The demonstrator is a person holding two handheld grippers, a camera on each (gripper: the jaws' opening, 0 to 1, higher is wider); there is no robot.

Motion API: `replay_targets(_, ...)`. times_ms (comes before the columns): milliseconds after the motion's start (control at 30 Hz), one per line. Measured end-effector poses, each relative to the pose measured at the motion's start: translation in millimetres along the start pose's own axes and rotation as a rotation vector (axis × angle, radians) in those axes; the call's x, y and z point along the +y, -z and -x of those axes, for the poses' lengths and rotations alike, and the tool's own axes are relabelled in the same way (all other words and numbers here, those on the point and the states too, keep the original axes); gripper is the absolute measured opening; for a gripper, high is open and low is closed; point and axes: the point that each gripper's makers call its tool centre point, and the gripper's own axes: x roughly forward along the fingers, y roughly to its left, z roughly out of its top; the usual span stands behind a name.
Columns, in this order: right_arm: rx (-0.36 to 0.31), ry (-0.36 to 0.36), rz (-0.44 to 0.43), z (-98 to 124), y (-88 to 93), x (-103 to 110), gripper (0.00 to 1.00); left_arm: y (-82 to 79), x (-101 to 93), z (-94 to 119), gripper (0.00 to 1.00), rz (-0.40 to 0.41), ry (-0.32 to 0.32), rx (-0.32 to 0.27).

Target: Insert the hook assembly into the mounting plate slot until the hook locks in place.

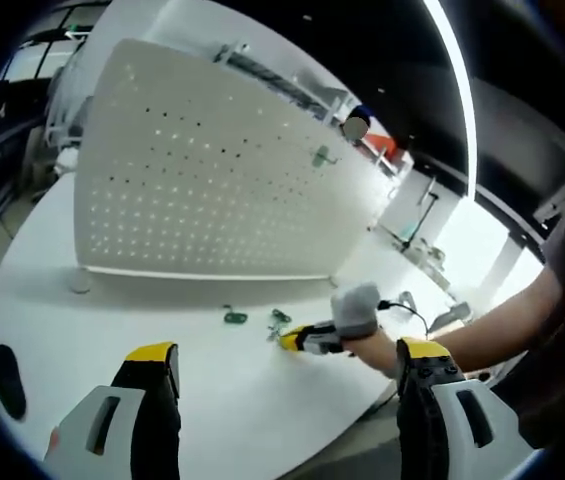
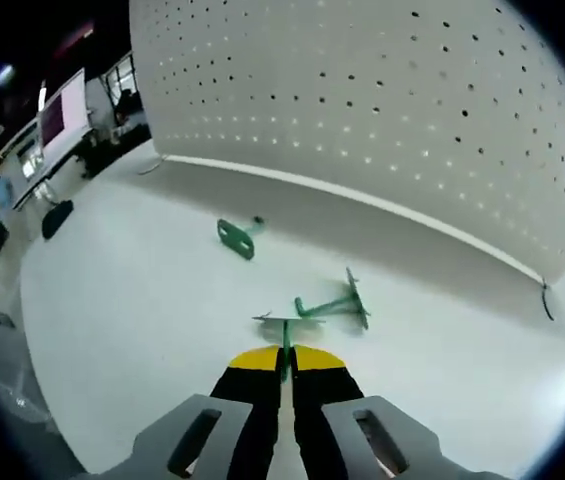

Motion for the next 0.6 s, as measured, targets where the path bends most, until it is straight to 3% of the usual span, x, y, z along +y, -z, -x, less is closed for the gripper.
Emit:
replay_targets(300,-0.014,-0.039,-0.065,7.6,-6.3,7.3,0.01,-0.3,-1.1,0.8,0.91,-0.002,0.002,-0.006)
replay_targets(400,-0.031,-0.065,-0.129,12.8,-13.9,9.8,0.01,0.7,-2.2,0.1,0.91,-0.003,0.003,-0.004)
replay_targets(600,-0.08,-0.076,-0.122,26.5,-35.6,11.3,0.0,-2.1,-6.4,-0.8,0.91,-0.015,0.011,-0.012)
